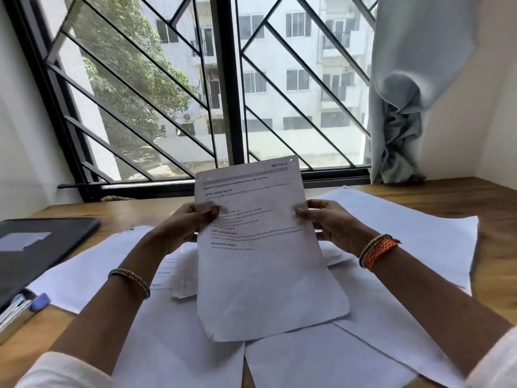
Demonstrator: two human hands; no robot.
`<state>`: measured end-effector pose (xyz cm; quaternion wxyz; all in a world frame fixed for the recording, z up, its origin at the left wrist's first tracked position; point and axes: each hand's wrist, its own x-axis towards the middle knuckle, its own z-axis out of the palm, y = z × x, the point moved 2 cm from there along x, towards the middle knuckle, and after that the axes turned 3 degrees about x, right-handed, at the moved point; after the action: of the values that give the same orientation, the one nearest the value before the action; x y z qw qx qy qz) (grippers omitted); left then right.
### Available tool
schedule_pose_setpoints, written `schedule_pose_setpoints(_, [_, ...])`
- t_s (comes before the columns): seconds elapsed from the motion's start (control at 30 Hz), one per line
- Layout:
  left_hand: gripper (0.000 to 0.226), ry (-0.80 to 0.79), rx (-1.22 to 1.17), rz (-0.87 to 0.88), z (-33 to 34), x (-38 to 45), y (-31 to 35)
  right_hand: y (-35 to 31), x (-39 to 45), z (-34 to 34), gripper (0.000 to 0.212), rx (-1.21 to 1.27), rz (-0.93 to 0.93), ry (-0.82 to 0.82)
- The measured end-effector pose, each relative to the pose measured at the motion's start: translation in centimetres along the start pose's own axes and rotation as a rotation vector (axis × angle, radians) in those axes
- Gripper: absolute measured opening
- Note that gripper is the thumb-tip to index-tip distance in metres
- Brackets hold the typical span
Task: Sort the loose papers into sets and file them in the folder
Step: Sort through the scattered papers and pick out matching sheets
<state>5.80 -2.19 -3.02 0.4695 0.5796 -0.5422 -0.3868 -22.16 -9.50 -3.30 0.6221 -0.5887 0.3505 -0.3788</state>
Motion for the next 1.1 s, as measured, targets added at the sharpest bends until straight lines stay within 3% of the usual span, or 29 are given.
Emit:
schedule_pose_setpoints(0.07, [0.011,0.02,-0.018,-0.004,0.0,0.0,0.0,0.0,-0.1,0.0,0.028,-0.008,0.017,-0.046])
schedule_pose_setpoints(0.17, [0.013,0.109,-0.121,0.021,0.4,0.0,0.3,-0.1,-1.0,0.4,0.025,-0.08,0.093,-0.258])
schedule_pose_setpoints(0.23, [0.026,0.113,-0.258,0.044,0.7,0.0,0.6,0.2,-1.2,0.9,0.024,-0.116,0.103,-0.29])
schedule_pose_setpoints(0.3, [0.049,-0.045,-0.363,0.033,1.1,-0.3,1.1,0.4,-0.9,1.6,0.023,-0.048,0.046,-0.15])
schedule_pose_setpoints(0.37, [0.057,-0.182,-0.306,0.034,1.8,-0.6,1.4,0.2,-0.3,1.6,0.022,0.035,-0.023,0.047])
schedule_pose_setpoints(0.43, [0.061,-0.165,-0.223,0.019,2.4,-0.4,1.1,-0.4,0.3,0.5,0.017,-0.026,-0.098,0.245])
schedule_pose_setpoints(0.5, [0.044,-0.1,-0.23,-0.033,2.9,0.0,0.8,-1.3,0.5,-1.3,0.019,-0.173,-0.194,0.406])
schedule_pose_setpoints(0.57, [0.028,-0.12,-0.233,-0.048,3.4,0.2,0.6,-1.9,0.3,-2.9,0.022,-0.187,-0.187,0.449])
schedule_pose_setpoints(0.63, [0.036,-0.172,-0.264,-0.044,3.7,-0.1,0.9,-1.9,-0.1,-3.6,0.023,-0.061,-0.049,0.297])
schedule_pose_setpoints(0.7, [0.056,-0.205,-0.287,-0.064,4.2,-0.5,1.3,-1.5,-0.7,-3.2,0.025,-0.017,0.074,0.031])
schedule_pose_setpoints(0.73, [0.051,-0.202,-0.275,-0.063,4.6,-0.9,1.6,-1.1,-0.9,-2.8,0.025,-0.059,0.095,-0.073])
schedule_pose_setpoints(0.8, [0.026,-0.082,-0.273,-0.028,5.2,-1.4,2.1,-0.6,-1.2,-1.6,0.023,-0.121,0.077,-0.17])
schedule_pose_setpoints(0.9, [0.02,0.242,-0.395,0.135,3.9,-0.8,3.4,-1.5,-1.0,0.7,0.021,-0.021,-0.057,-0.154])
schedule_pose_setpoints(1.0, [0.024,0.481,-0.649,0.286,0.1,-0.3,5.1,-2.9,-1.1,2.3,0.058,0.061,-0.143,-0.124])
schedule_pose_setpoints(1.1, [0.032,0.631,-0.728,0.197,-3.8,-0.2,4.6,-1.8,-2.5,4.4,0.091,-0.406,-0.141,-0.31])
